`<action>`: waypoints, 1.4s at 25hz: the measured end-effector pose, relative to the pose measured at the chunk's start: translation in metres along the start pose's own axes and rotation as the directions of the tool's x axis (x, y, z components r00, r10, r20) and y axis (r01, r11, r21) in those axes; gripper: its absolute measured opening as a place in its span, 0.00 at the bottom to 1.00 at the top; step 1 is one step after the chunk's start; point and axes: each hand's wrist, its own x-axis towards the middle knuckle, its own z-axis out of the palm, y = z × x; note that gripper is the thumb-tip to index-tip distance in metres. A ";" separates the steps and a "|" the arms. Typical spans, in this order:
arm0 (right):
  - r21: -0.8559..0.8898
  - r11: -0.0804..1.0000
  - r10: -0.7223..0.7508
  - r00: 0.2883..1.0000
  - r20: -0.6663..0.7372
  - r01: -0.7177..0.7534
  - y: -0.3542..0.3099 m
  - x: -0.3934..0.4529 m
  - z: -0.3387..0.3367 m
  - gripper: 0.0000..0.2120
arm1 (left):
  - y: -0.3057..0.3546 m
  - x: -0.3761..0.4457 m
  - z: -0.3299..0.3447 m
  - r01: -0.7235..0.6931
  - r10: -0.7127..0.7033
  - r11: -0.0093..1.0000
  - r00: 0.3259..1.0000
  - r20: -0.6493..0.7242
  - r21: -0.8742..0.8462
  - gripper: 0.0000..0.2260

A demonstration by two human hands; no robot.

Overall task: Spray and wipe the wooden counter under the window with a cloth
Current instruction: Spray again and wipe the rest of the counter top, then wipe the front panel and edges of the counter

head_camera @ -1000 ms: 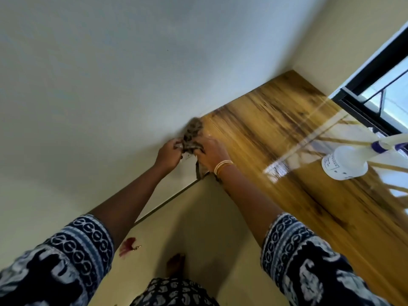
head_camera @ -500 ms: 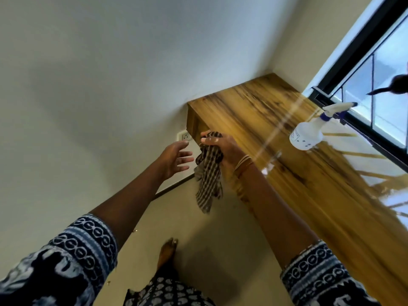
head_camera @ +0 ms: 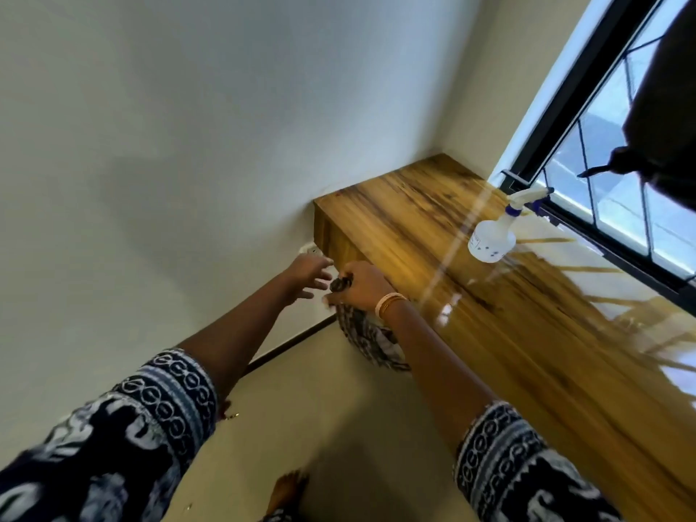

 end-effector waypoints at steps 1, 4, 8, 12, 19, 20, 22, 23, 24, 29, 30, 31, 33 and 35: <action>0.218 0.976 0.038 0.999 -0.038 -0.029 -0.003 0.002 -0.008 0.15 | 0.004 -0.002 0.001 -0.029 0.026 0.999 0.997 0.071 0.043 0.11; 0.593 0.796 0.171 0.985 -0.026 -0.123 -0.007 0.006 -0.034 0.27 | 0.012 -0.002 0.004 0.071 0.017 0.966 0.943 0.333 -0.249 0.25; 0.962 0.243 0.185 0.979 0.081 -0.125 0.010 0.013 -0.060 0.19 | 0.019 0.006 0.000 0.108 0.027 0.967 0.857 0.514 -0.230 0.33; 0.838 0.483 0.264 0.955 0.136 -0.253 0.033 0.021 -0.052 0.10 | 0.022 0.016 0.008 -0.146 0.140 0.988 0.983 0.119 0.043 0.21; 0.402 0.876 0.395 0.876 -0.278 -0.267 0.035 0.037 -0.026 0.05 | 0.030 0.038 0.024 -0.098 0.115 0.989 0.982 0.153 -0.113 0.22; 0.290 0.919 0.352 0.885 -0.303 -0.267 0.036 0.037 -0.020 0.07 | 0.038 0.040 0.024 -0.093 0.112 0.991 0.971 0.213 -0.098 0.23; 0.195 0.936 0.348 0.854 -0.387 -0.293 0.039 0.040 -0.014 0.09 | 0.051 0.047 0.021 -0.051 0.062 0.998 0.942 0.331 -0.042 0.23; 0.213 0.924 0.380 0.830 -0.409 -0.318 0.040 0.040 -0.016 0.09 | 0.057 0.049 0.020 -0.016 0.024 1.000 0.922 0.386 -0.025 0.24; 0.308 0.891 0.438 0.811 -0.389 -0.334 0.041 0.040 -0.020 0.10 | 0.063 0.050 0.021 0.009 0.004 1.000 0.905 0.425 -0.029 0.24; 0.989 -0.147 0.453 0.890 0.047 0.023 0.049 0.029 -0.055 0.25 | 0.103 0.065 0.051 -0.222 0.201 0.975 0.911 0.359 0.018 0.15; 0.985 -0.167 0.437 0.899 0.036 0.042 0.056 0.024 -0.062 0.29 | 0.108 0.067 0.063 -0.283 0.250 0.957 0.915 0.316 0.062 0.12; 0.993 -0.106 0.440 0.898 -0.002 0.054 0.063 0.017 -0.070 0.28 | 0.113 0.069 0.075 -0.359 0.319 0.926 0.908 0.271 0.113 0.09; 0.996 0.081 0.498 0.864 -0.068 0.031 0.080 0.004 -0.082 0.23 | 0.122 0.076 0.096 -0.521 0.474 0.818 0.850 0.228 0.242 0.10; 0.990 0.122 0.573 0.809 -0.131 0.074 0.102 -0.007 -0.093 0.21 | 0.133 0.087 0.115 -0.581 0.532 0.733 0.814 0.233 0.354 0.17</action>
